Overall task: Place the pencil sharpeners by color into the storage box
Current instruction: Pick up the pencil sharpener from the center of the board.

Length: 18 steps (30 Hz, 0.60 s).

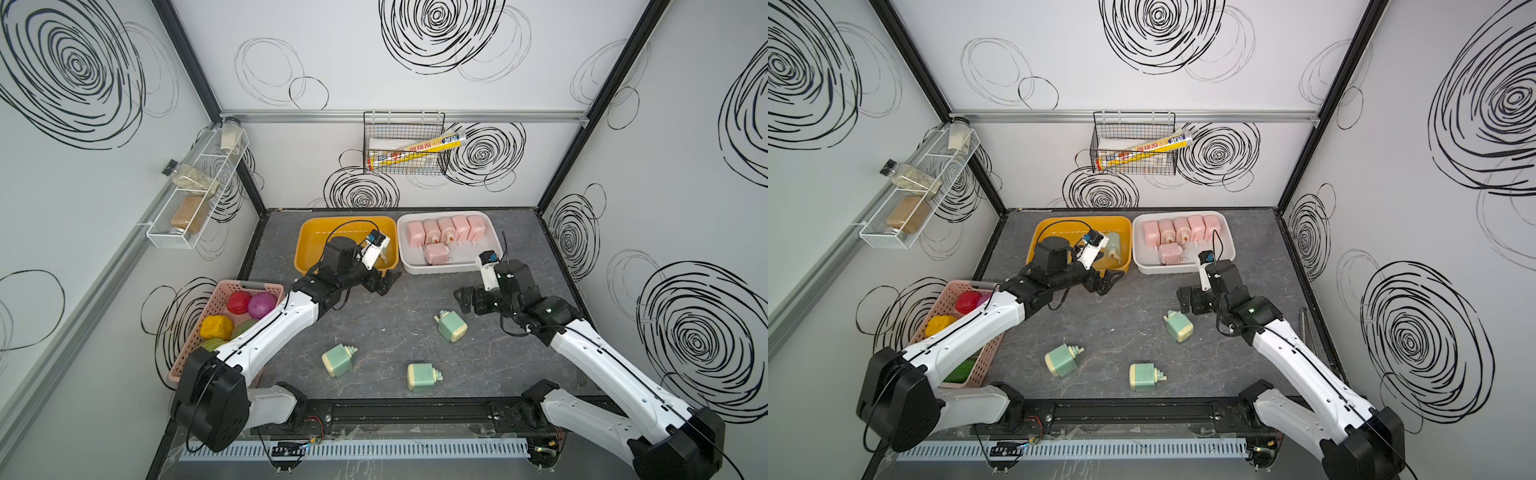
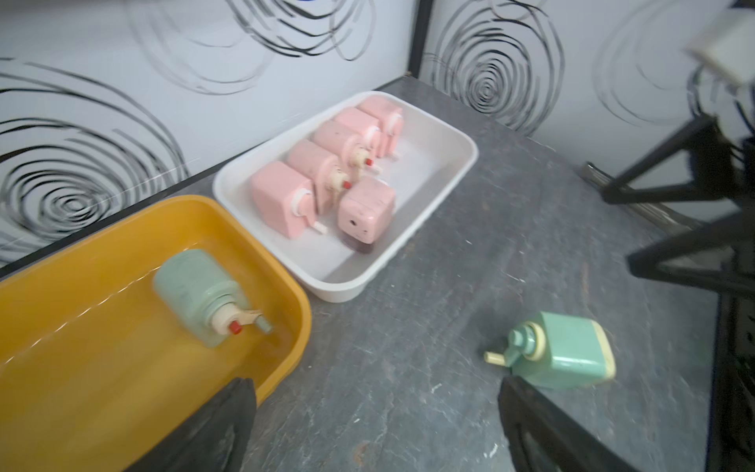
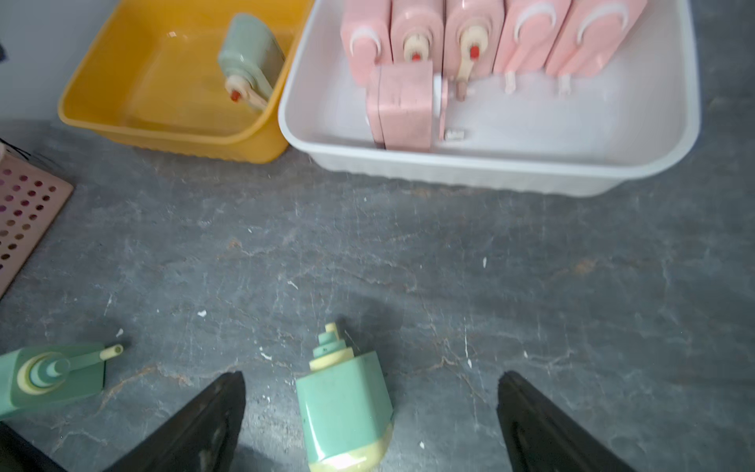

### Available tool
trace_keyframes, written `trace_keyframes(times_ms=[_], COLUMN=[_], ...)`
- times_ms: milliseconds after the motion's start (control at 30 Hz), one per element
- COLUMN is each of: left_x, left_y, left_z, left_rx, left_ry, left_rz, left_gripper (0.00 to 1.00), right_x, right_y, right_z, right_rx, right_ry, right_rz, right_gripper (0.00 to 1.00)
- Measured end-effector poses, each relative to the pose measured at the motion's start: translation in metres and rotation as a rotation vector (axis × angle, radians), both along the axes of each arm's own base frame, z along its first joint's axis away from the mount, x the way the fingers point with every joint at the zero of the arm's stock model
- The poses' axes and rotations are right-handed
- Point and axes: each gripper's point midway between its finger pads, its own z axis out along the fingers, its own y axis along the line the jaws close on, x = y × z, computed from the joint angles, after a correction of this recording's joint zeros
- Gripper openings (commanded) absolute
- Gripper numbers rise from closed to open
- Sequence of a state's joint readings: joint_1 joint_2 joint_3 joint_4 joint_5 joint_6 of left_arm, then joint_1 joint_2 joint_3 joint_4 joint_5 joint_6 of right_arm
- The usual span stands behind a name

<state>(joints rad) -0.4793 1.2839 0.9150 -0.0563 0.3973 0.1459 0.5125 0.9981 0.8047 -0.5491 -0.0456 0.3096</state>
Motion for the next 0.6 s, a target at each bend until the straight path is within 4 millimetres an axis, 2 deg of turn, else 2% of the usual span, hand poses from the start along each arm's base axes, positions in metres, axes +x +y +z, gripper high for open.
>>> trace_keyframes(times_ms=[67,200,400,600], left_x=[-0.02,-0.042,-0.052,-0.069], left_y=[-0.014,-0.027,-0.03,-0.026], left_z=[-0.006,-0.013,-0.02,-0.045], left_rx=[0.032,0.075,0.098,0.127], left_ry=[-0.021,-0.048,-0.08,-0.078], left_rz=[-0.116,-0.248,-0.324,-0.393], left_gripper=[0.99,0.99,0.99,0.99], right_x=[-0.013,-0.035,-0.046,-0.053], right_y=[0.003,0.005,0.013,0.028], right_z=[-0.023,-0.052,-0.061,-0.064], right_rx=[-0.006,-0.03,-0.043,-0.057], right_ry=[0.091,0.183,0.199,0.165], right_rz=[0.029,0.072,0.114,0.17], right_gripper=[1.0,1.0,1.0,0.98])
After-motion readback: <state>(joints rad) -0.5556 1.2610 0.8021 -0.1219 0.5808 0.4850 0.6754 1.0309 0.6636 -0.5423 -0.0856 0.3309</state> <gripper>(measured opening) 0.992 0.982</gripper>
